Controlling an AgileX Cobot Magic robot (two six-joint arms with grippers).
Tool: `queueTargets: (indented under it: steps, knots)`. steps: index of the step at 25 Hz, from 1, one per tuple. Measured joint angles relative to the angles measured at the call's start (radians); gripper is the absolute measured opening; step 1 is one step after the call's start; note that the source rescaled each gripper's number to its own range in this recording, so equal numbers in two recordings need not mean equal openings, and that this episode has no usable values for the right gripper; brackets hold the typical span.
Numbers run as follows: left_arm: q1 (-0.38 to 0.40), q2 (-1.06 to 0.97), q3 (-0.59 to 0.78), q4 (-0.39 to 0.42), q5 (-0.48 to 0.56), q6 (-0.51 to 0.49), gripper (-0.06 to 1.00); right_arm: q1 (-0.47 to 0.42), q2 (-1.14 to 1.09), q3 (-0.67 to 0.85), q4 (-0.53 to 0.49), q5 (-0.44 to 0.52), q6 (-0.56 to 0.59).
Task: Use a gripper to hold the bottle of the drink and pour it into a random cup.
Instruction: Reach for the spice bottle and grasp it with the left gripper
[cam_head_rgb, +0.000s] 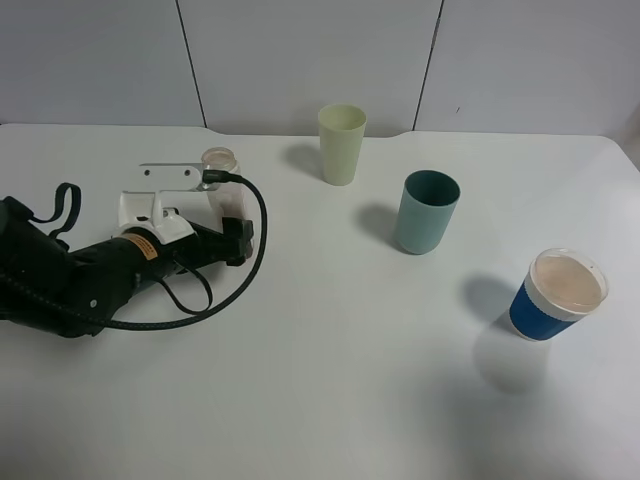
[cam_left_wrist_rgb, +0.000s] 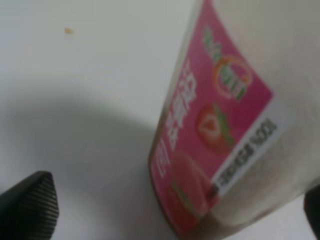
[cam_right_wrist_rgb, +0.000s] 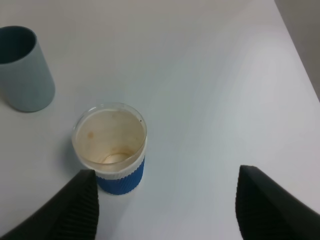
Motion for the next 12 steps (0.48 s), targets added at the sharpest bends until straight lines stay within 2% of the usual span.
queueTargets:
  steps: [5,12]
  knots:
    - [-0.007,0.026,-0.036,-0.068,0.025,0.068,1.0,0.0,0.0,0.0,0.0,0.0,0.0]
    - [-0.036,0.043,-0.074,-0.245,0.038,0.174,1.0,0.0,0.0,0.0,0.0,0.0,0.0]
